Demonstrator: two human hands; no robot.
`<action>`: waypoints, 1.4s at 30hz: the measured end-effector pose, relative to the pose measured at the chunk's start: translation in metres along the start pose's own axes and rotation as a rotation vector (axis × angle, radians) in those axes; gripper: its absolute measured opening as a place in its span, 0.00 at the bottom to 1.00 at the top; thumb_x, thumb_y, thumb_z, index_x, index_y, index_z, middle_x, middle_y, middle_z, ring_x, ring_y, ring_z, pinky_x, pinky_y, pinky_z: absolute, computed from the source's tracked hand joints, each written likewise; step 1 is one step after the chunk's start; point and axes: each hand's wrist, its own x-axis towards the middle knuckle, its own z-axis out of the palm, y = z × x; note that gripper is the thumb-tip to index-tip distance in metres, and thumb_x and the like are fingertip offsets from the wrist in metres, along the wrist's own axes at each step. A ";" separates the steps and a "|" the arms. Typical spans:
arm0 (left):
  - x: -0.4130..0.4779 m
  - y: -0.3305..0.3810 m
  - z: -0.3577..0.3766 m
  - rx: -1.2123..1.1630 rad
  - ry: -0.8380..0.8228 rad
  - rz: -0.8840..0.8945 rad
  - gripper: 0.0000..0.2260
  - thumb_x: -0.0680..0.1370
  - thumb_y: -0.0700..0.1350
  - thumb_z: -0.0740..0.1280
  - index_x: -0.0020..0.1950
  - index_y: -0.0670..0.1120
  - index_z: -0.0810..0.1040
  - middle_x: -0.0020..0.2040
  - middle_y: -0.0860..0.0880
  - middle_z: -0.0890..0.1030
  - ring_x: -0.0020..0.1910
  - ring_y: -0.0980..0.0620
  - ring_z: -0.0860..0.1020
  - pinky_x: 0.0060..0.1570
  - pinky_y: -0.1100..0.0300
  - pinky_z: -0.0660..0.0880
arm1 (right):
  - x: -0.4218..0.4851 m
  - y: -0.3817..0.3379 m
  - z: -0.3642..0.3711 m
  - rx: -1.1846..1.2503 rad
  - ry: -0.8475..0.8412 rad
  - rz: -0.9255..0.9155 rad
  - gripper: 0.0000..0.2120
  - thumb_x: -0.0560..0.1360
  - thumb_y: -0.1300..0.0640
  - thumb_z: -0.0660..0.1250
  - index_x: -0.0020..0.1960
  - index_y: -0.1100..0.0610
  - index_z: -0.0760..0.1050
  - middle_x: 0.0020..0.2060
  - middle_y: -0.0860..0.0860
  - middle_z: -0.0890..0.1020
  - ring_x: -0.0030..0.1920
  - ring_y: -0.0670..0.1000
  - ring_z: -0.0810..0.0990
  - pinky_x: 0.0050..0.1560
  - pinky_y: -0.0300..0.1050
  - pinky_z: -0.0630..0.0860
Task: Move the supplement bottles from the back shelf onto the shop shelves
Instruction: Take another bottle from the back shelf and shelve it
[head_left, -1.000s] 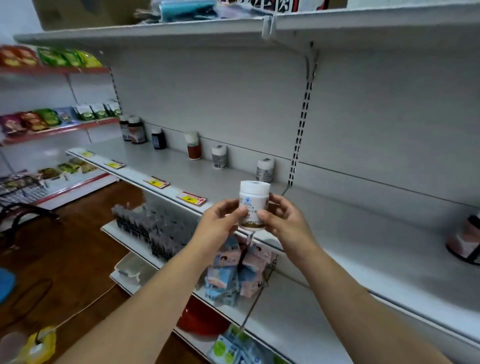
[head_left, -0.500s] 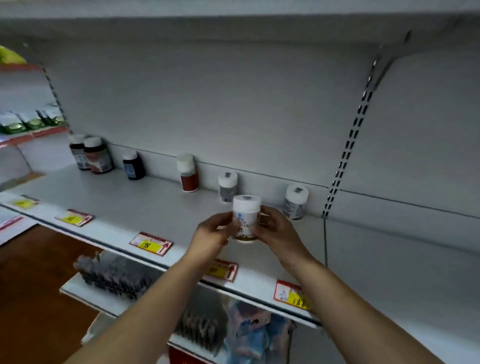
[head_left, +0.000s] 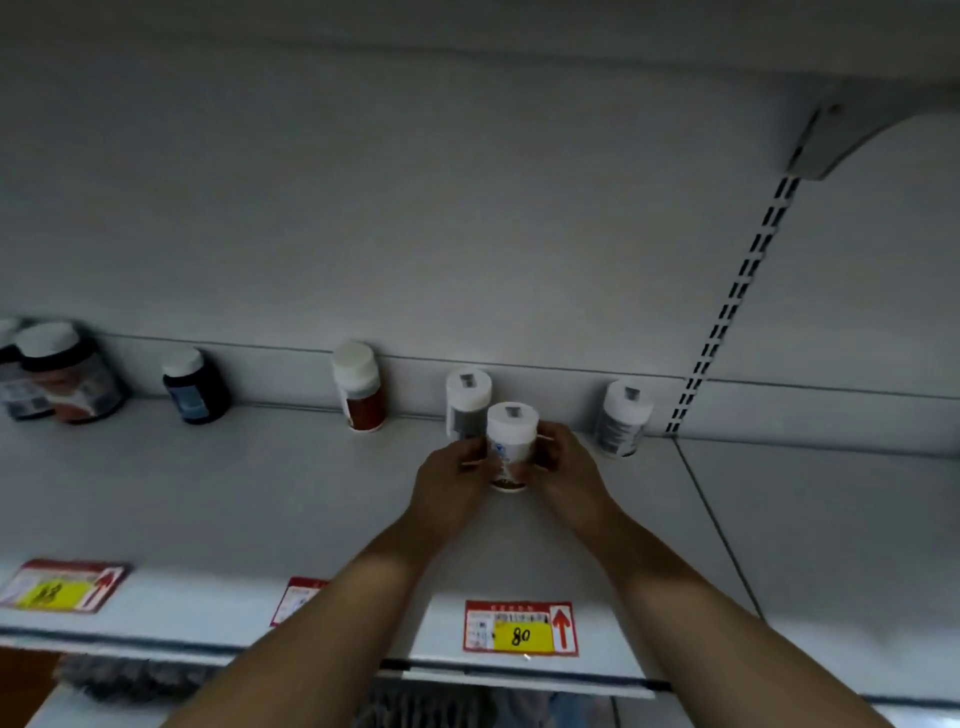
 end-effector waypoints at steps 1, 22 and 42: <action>0.004 -0.001 0.002 0.030 -0.011 0.009 0.10 0.74 0.46 0.66 0.55 0.49 0.80 0.52 0.48 0.82 0.52 0.51 0.79 0.54 0.59 0.72 | 0.004 0.001 -0.001 -0.021 0.010 0.001 0.23 0.67 0.69 0.72 0.59 0.57 0.71 0.54 0.52 0.78 0.54 0.50 0.77 0.48 0.30 0.74; 0.031 0.001 0.026 0.091 0.050 -0.030 0.18 0.73 0.37 0.65 0.62 0.49 0.75 0.56 0.47 0.81 0.57 0.48 0.78 0.60 0.59 0.71 | 0.061 0.020 0.000 -0.073 0.064 -0.022 0.26 0.65 0.70 0.71 0.61 0.58 0.70 0.55 0.53 0.79 0.57 0.51 0.77 0.61 0.49 0.74; -0.037 0.064 0.059 -0.023 -0.071 0.083 0.17 0.75 0.39 0.65 0.63 0.42 0.73 0.61 0.44 0.78 0.60 0.49 0.75 0.62 0.58 0.69 | -0.071 -0.026 -0.066 -0.034 0.352 -0.048 0.17 0.71 0.67 0.68 0.59 0.62 0.74 0.55 0.57 0.79 0.52 0.49 0.77 0.50 0.32 0.73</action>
